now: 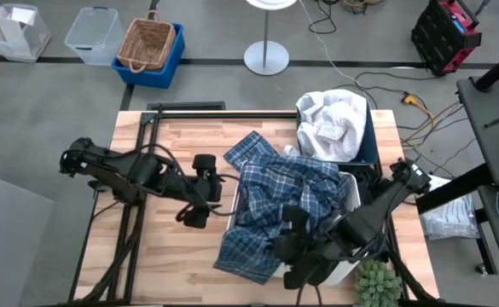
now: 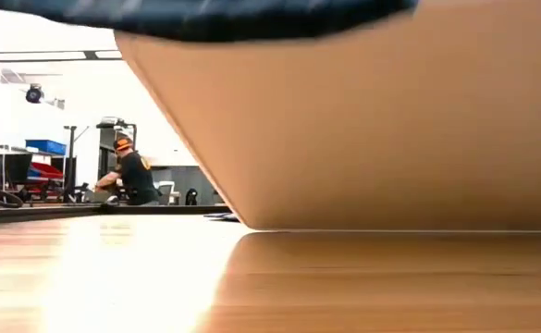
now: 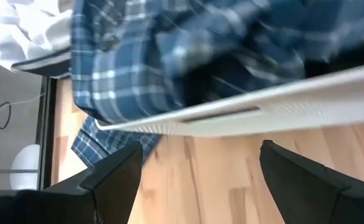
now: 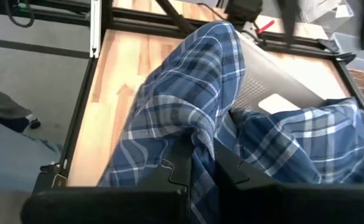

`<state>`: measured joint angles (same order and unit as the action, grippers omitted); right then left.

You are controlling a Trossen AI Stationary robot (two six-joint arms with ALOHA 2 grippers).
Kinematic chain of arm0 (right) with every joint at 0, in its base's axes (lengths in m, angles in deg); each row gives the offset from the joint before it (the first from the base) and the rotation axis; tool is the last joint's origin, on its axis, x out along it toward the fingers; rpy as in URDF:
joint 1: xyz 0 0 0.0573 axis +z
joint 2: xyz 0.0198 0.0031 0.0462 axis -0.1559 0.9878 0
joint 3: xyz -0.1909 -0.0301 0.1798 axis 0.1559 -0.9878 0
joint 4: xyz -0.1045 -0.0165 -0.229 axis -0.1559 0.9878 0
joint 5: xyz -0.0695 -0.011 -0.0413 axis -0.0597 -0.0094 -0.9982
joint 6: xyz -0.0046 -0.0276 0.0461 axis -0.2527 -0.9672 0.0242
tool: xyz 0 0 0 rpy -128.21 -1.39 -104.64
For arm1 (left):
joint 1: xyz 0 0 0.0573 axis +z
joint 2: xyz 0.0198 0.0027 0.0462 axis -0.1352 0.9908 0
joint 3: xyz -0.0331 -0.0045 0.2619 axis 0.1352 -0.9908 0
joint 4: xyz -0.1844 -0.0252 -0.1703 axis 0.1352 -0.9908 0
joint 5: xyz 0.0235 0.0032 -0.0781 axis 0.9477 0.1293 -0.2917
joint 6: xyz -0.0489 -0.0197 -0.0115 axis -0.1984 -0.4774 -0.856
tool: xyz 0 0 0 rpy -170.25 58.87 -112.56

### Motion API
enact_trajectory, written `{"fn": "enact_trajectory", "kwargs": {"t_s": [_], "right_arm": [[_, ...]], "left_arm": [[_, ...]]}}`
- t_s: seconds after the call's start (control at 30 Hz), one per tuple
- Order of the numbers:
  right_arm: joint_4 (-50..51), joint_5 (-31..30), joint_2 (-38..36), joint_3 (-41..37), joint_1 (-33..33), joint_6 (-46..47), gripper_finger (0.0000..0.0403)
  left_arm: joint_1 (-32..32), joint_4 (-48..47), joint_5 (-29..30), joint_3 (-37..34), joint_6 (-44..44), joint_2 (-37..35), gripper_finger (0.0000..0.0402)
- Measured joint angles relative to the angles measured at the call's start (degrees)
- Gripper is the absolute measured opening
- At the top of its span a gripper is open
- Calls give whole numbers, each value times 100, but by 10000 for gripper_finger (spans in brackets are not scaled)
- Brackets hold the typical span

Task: Sort clothes
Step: Put the blue sleeve shirt into the white bin

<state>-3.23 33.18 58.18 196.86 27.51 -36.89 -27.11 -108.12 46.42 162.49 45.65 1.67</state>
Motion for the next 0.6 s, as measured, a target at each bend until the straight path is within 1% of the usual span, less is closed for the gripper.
{"fn": "enact_trajectory", "kwargs": {"t_s": [0.13, 0.23, 0.3, 0.4, 0.47, 0.6], "right_arm": [[29, 30, -82, -25, -79, -4, 17], [-13, 140, -54, -109, -99, 193, 17], [-40, 512, 14, -210, -101, 369, 17], [-67, 1296, 276, -399, -58, 697, 17], [-96, 1680, 489, -535, 20, 914, 17], [-225, 1751, 713, -586, 181, 1197, 17]], "left_arm": [[-205, -91, 0, -12, -96, 0, 299], [-324, -87, 0, -59, -189, -1, 299], [-385, -85, 2, -118, -219, -2, 299], [-440, -76, 2, -223, -228, -2, 299], [-452, -70, 2, -275, -242, -2, 299], [-449, -52, 9, -289, -280, -7, 299]]}}
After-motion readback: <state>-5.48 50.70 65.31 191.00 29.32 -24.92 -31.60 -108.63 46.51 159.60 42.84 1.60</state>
